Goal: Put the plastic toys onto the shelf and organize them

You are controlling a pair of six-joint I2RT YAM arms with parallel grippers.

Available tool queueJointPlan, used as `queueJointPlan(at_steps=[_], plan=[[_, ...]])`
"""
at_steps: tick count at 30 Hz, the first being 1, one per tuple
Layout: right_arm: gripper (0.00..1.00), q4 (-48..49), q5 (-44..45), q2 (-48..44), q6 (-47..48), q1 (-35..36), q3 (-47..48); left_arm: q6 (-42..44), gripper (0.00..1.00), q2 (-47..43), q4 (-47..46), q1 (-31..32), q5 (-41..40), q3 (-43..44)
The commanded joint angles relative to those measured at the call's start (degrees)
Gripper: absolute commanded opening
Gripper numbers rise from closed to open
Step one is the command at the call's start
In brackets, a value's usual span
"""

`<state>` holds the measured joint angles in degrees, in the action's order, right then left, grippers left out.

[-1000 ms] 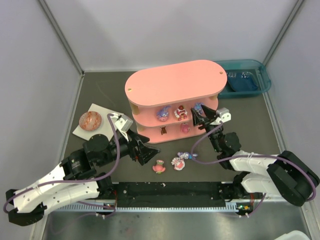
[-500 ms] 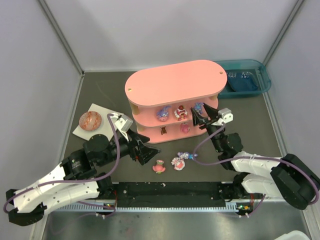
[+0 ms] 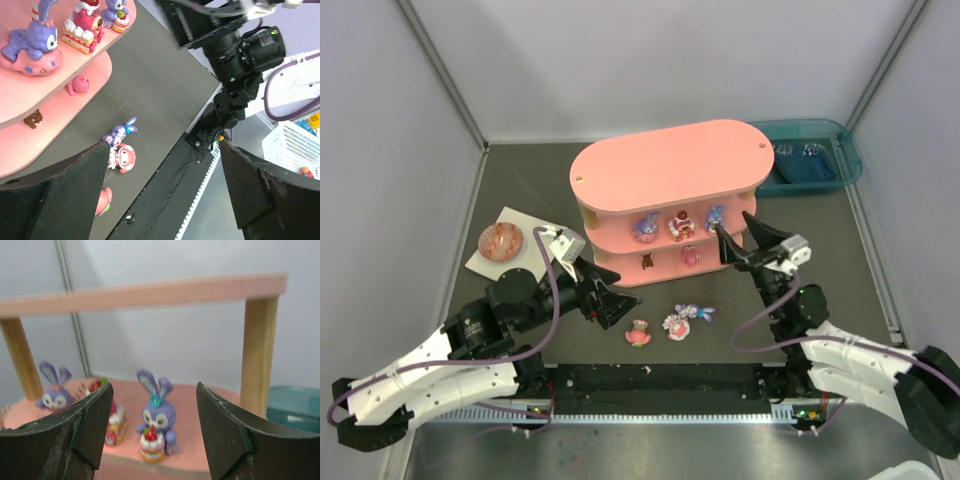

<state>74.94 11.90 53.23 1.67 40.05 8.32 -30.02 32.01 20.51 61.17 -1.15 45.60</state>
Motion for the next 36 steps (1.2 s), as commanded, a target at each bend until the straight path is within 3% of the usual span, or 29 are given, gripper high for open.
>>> queueJointPlan(at_steps=[1, 5, 10, 14, 16, 19, 20, 22, 23, 36], plan=[[0.69, 1.3, -3.1, -11.1, -1.1, -0.5, 0.3, 0.8, 0.98, -0.2, -3.5, 0.0, -0.6, -0.2], [0.77, -13.9, -2.9, -23.9, -3.1, -0.5, 0.7, 0.8, 0.98, -0.5, -4.1, 0.0, -1.1, -0.7], [0.79, -41.4, 3.8, -37.6, -9.4, -0.4, 3.7, 0.3, 0.98, -0.2, -5.4, 0.1, -1.1, -1.8], [0.7, -56.1, 7.3, -40.7, -14.6, -0.4, 6.3, 0.2, 0.98, 1.1, -6.4, 0.0, -0.6, -1.9], [0.61, -61.6, 7.6, -39.7, -16.6, -0.4, 8.0, 0.2, 0.98, 1.6, -6.7, 0.1, -0.4, -1.8], [0.37, -64.9, 6.8, -37.4, -17.6, -0.4, 10.8, 0.1, 0.99, 1.9, -7.0, 0.1, -0.2, -2.0], [0.24, -65.4, 4.1, -35.6, -16.9, -0.4, 11.8, 0.1, 0.98, 1.7, -6.9, 0.0, -0.2, -2.1], [0.16, -64.7, 1.5, -34.1, -15.0, -0.4, 12.2, 0.1, 0.98, 1.6, -6.8, 0.1, -0.3, -2.3], [0.0, -62.9, 0.9, -32.6, -14.9, -0.5, 12.1, 0.1, 0.98, 1.4, -6.8, 0.1, -0.4, -2.4], [0.0, -51.2, -0.8, -22.8, -16.9, -0.4, 10.2, 0.3, 0.99, -0.8, -5.0, 0.1, -2.4, -2.7]])
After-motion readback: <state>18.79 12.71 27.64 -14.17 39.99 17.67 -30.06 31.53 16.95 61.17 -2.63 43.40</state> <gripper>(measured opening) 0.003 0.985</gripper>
